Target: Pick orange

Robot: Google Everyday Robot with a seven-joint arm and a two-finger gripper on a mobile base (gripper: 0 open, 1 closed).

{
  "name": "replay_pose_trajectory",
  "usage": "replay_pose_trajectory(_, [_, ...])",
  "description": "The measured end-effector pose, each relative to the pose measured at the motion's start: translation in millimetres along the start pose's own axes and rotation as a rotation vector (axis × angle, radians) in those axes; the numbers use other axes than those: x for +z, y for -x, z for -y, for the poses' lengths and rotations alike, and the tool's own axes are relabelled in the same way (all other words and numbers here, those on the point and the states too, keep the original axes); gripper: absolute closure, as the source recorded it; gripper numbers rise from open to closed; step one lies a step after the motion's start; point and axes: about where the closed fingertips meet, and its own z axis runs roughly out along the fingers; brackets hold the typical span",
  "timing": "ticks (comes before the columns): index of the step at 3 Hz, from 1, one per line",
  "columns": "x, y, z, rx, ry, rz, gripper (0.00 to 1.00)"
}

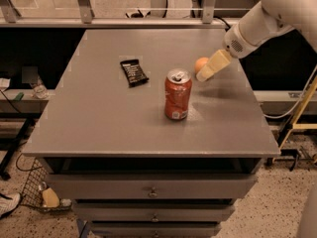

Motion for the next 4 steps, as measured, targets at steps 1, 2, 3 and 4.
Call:
replay_pose_trajectory(1, [15,8,-8,-0.013,0.033,-0.018,0.02])
replay_pose_trajectory(2, [23,11,-14,-0.018,0.056,-0.023,0.23])
replay_pose_trajectory(3, [27,14,-18,-0.023,0.071,-0.021,0.47])
replay_pose_trajectory(4, [26,23,-25,-0.035,0.089,0.005,0.71])
